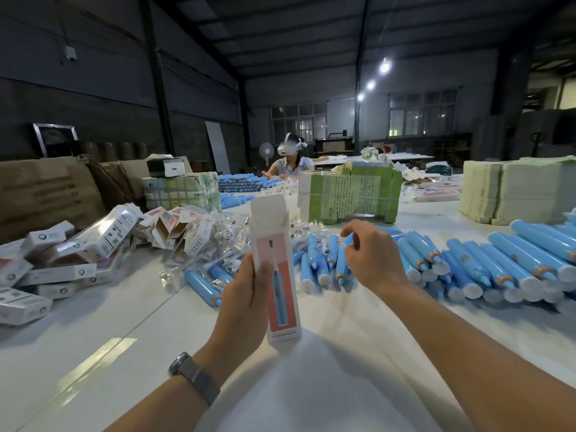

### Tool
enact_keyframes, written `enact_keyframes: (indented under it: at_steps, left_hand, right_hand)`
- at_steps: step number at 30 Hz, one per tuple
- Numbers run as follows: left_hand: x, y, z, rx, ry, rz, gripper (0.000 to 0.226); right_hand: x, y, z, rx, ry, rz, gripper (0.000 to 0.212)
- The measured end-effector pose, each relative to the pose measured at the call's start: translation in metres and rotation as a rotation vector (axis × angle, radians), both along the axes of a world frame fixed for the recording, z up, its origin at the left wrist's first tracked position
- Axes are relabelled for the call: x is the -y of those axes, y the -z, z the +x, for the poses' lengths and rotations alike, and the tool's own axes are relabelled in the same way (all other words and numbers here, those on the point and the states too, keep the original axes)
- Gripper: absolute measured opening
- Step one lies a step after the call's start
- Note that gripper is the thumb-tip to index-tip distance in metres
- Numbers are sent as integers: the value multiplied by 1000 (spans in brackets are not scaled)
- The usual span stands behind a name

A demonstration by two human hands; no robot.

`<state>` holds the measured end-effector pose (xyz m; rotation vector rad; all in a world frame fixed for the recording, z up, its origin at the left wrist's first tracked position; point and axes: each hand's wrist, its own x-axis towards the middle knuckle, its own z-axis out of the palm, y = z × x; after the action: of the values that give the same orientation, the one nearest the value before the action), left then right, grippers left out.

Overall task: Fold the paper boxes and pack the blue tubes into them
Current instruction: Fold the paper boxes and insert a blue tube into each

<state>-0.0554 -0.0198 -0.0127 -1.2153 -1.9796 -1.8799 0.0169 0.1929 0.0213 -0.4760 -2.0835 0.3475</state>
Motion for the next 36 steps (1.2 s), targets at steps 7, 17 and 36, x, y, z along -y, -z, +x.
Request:
enact_keyframes:
  at_steps: [7,17,36]
  left_hand:
    - [10,-2,-6,-220,-161,-119,31]
    - [12,-2,-7,-314,-229,-95,41]
    - [13,1,-1,-468,-183,-177,29]
  right_hand:
    - [23,-61,19,-410,-131,-60,30]
    - [63,-137,74,-799,-693,-568,38]
    - [90,-126,64,-450,-879,-410,40]
